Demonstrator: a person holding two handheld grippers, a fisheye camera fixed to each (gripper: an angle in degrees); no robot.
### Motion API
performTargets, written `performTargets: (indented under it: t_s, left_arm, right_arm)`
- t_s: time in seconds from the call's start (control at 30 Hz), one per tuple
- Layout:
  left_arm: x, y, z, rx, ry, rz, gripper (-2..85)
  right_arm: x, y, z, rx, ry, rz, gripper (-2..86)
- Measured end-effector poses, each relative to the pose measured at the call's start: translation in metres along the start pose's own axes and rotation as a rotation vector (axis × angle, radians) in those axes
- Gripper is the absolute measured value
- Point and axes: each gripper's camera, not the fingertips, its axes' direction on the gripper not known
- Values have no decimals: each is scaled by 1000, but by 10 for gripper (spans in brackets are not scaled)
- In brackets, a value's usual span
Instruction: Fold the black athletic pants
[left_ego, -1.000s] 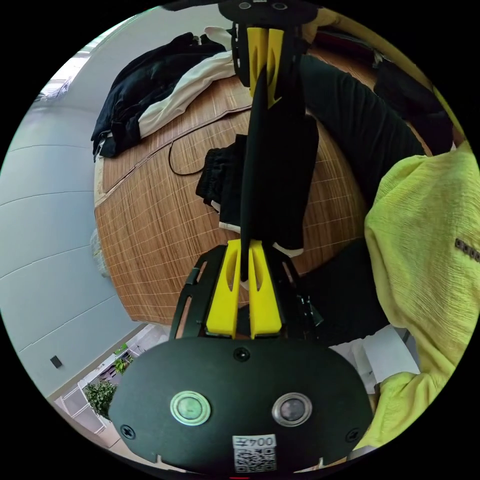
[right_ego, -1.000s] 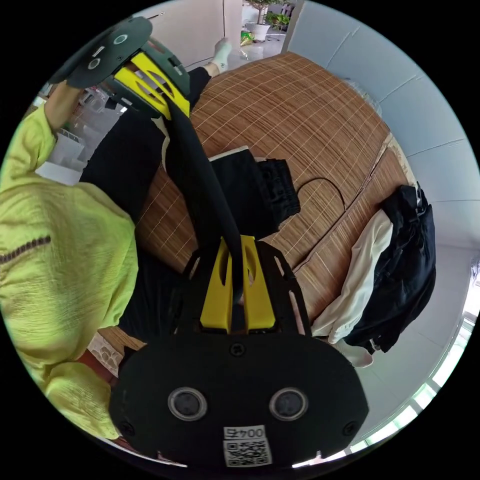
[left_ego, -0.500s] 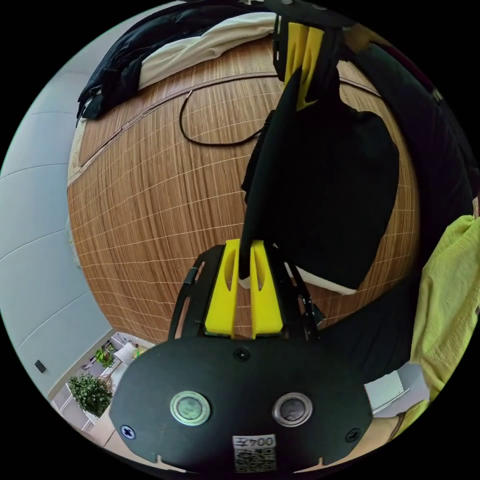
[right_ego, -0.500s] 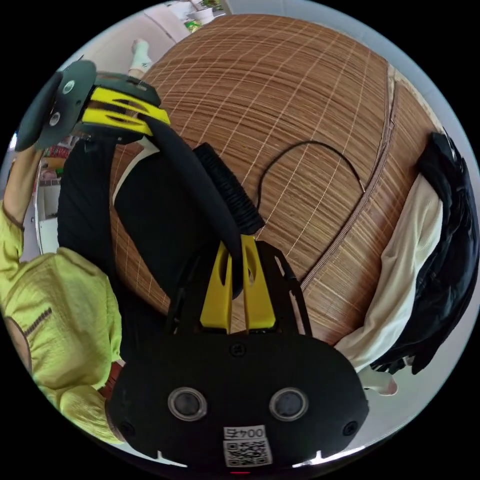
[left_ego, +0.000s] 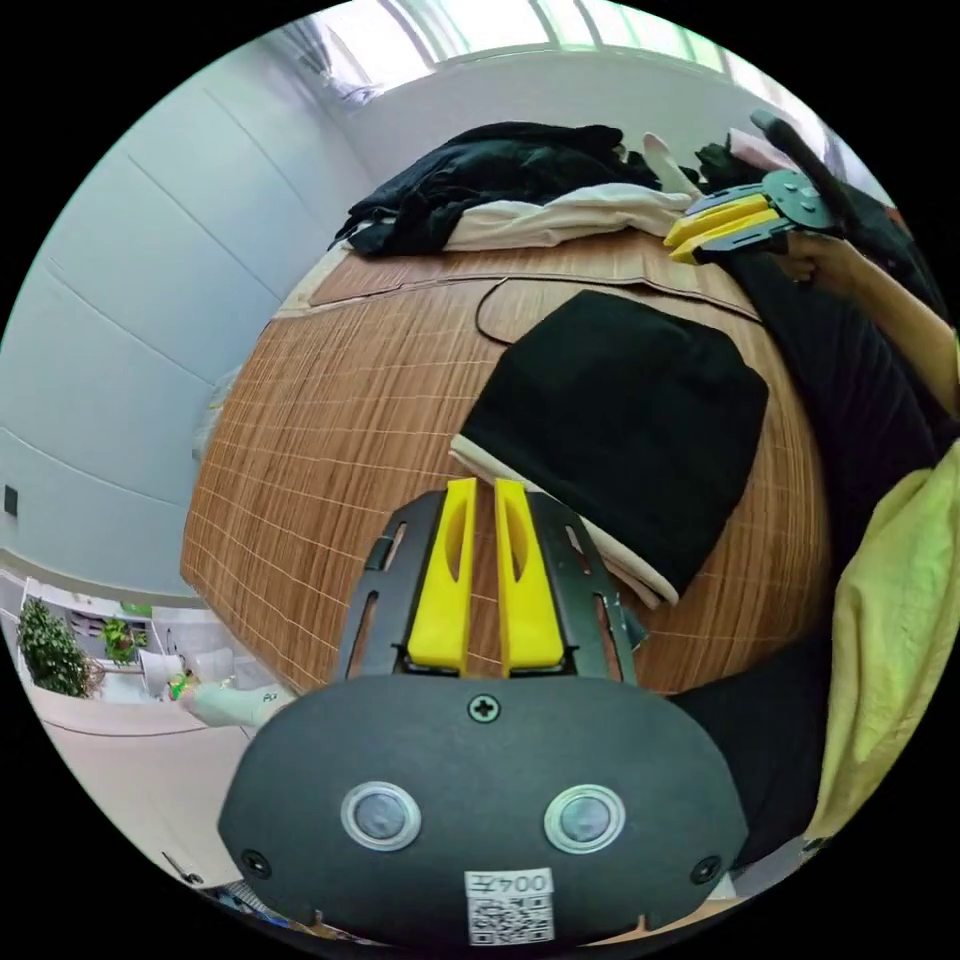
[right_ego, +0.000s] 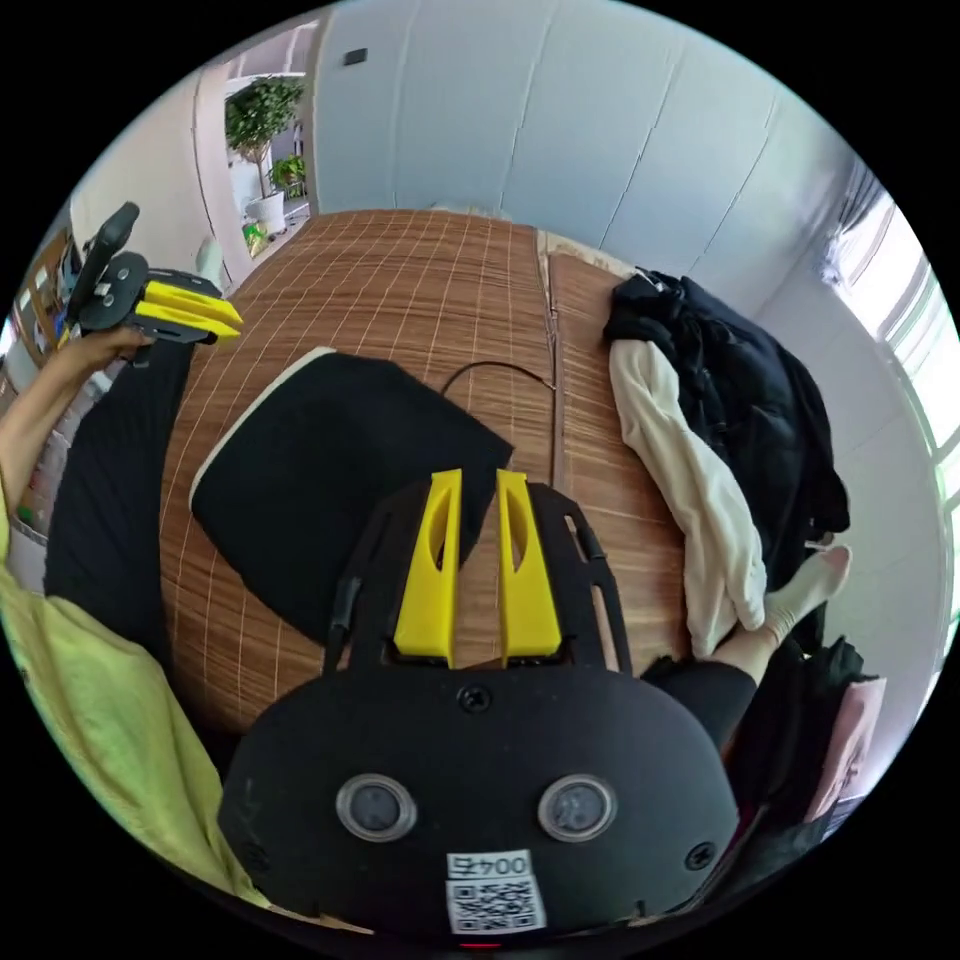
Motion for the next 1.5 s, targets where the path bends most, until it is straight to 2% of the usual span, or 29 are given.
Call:
performTargets:
  t_s: [0.13, 0.27, 0.4, 0.5, 0.67, 0.8, 0.93, 1.07, 1.13, 1.27, 1.4, 1.5]
  left_arm:
    - [107, 49, -2, 34, -106, 108, 15]
    - [157, 77, 15, -41, -180, 157, 12]
    - [185, 92, 16, -33, -253, 259, 13]
    - [185, 93, 18, -4, -215, 254, 14]
    - [181, 95, 55, -150, -174, 237, 7]
    - [184, 107, 55, -129, -187, 230, 4]
    - [186, 117, 54, -120, -191, 220, 3]
    - [187, 122, 53, -117, -186, 211, 3]
    - [185, 125, 52, -116, -175, 201, 2]
    - [179, 130, 49, -113, -137, 176, 2]
    - [177, 136, 47, -112, -132, 171, 2]
    - [176, 139, 45, -114, -131, 169, 2]
  right_arm:
    - [-81, 73, 13, -11, 36, -20, 68]
    - [-123, 114, 50, -69, -2, 9, 59]
    - [-136, 116, 66, -74, 99, -53, 53]
    - [-125, 111, 101, -204, 3, -62, 58]
    - [-113, 104, 118, -187, -11, -61, 50]
    - [-91, 105, 121, -177, -27, -24, 28]
    - [-32, 110, 110, -168, -109, 176, 41]
    - [41, 137, 89, -73, -348, 433, 76]
    - [49, 138, 94, -121, -394, 429, 82]
    - [31, 122, 116, -254, -363, 296, 98]
    - [44, 116, 137, -276, -392, 331, 96]
    - [51, 112, 152, -282, -447, 345, 59]
